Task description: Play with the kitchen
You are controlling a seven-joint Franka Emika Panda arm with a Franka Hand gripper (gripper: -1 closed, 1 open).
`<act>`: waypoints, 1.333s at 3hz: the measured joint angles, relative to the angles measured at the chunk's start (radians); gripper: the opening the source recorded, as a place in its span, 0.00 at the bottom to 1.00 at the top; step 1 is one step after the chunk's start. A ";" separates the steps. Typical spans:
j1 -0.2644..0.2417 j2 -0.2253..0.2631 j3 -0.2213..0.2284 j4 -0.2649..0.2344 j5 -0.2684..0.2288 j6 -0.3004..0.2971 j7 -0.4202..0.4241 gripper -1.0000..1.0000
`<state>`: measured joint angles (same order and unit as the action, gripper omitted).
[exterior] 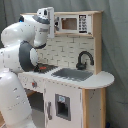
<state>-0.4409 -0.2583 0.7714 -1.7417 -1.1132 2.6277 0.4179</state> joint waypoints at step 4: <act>0.012 -0.204 0.016 -0.025 -0.038 -0.186 0.011 1.00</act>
<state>-0.4292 -0.4626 0.7879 -1.7670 -1.1513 2.4417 0.4290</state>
